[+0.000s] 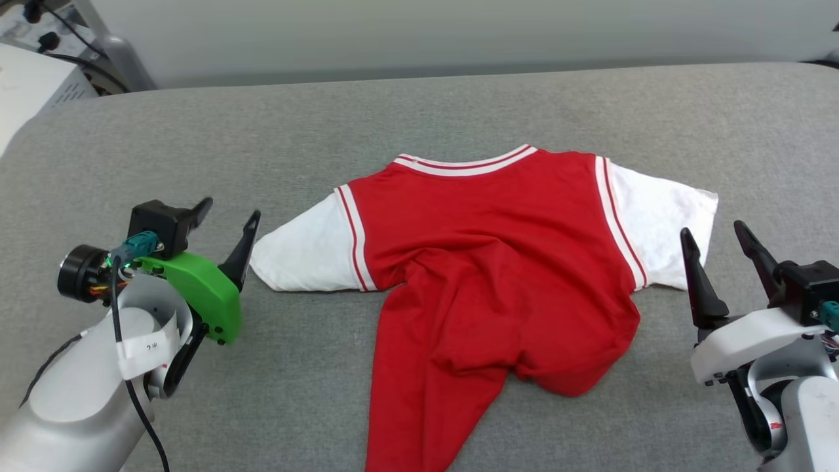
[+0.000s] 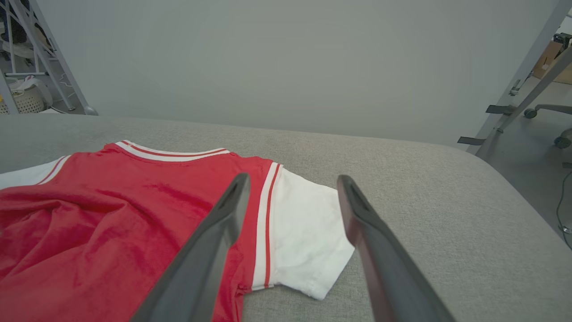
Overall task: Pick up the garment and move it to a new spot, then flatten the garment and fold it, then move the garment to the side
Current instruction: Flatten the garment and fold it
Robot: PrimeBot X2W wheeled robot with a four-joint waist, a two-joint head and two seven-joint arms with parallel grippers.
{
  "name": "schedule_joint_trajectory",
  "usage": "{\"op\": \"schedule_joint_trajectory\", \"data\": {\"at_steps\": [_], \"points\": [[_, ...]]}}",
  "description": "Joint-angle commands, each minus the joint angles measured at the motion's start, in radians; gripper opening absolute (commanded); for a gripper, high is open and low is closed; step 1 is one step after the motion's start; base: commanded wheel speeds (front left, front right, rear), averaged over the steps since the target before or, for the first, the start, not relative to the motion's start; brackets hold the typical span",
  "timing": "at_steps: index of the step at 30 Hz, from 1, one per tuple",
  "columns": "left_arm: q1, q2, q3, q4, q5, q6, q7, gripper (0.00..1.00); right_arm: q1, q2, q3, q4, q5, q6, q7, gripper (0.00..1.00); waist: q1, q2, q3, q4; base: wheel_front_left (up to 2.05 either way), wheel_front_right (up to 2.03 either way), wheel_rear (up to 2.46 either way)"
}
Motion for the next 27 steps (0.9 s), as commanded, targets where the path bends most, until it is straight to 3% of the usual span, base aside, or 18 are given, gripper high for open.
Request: {"op": "schedule_joint_trajectory", "data": {"at_steps": [1, 8, 11, 13, 16, 20, 24, 27], "points": [[0.015, 0.003, 0.012, -0.019, 0.022, 0.015, -0.039, 1.00, 0.018, -0.007, -0.006, -0.012, 0.000, -0.001, 0.005, 1.00, 0.0001, 0.0120, -0.022, 0.026, 0.00, 0.00, 0.00], [0.136, 0.009, 0.081, -0.185, 0.102, 0.129, -0.141, 1.00, 0.053, 0.003, -0.042, -0.057, 0.002, -0.001, 0.009, 1.00, 0.0001, 0.0120, -0.058, 0.068, 0.00, 0.00, 0.00], [0.238, -0.044, 0.187, -0.314, 0.125, 0.184, -0.143, 1.00, 0.077, 0.016, -0.054, -0.067, 0.000, -0.001, 0.008, 1.00, 0.0001, 0.0120, -0.066, 0.085, 0.00, 0.00, 0.00], [0.313, -0.091, 0.256, -0.392, 0.144, 0.196, -0.143, 1.00, 0.090, 0.022, -0.063, -0.073, 0.000, -0.001, 0.008, 1.00, 0.0001, 0.0120, -0.065, 0.095, 0.00, 0.00, 0.00], [0.402, -0.164, 0.346, -0.474, 0.151, 0.169, -0.143, 1.00, 0.102, 0.020, -0.076, -0.086, 0.001, -0.001, 0.019, 1.00, 0.0001, 0.0120, -0.053, 0.113, 0.00, 0.00, 0.00], [0.453, -0.219, 0.397, -0.503, 0.183, 0.080, -0.143, 1.00, 0.088, -0.017, -0.085, -0.111, 0.016, -0.001, 0.088, 1.00, 0.0001, 0.0120, -0.022, 0.141, 0.00, 0.00, 0.00], [0.446, -0.257, 0.431, -0.493, 0.219, 0.026, -0.143, 1.00, 0.036, -0.101, -0.079, -0.133, 0.054, -0.001, 0.243, 1.00, 0.0001, 0.0120, 0.022, 0.166, 0.00, 0.00, 0.00], [0.439, -0.273, 0.454, -0.482, 0.248, -0.003, -0.143, 1.00, -0.043, -0.168, -0.108, -0.118, 0.106, -0.001, 0.432, 1.00, 0.0001, 0.0120, 0.067, 0.176, 0.00, 0.00, 0.00]]}}
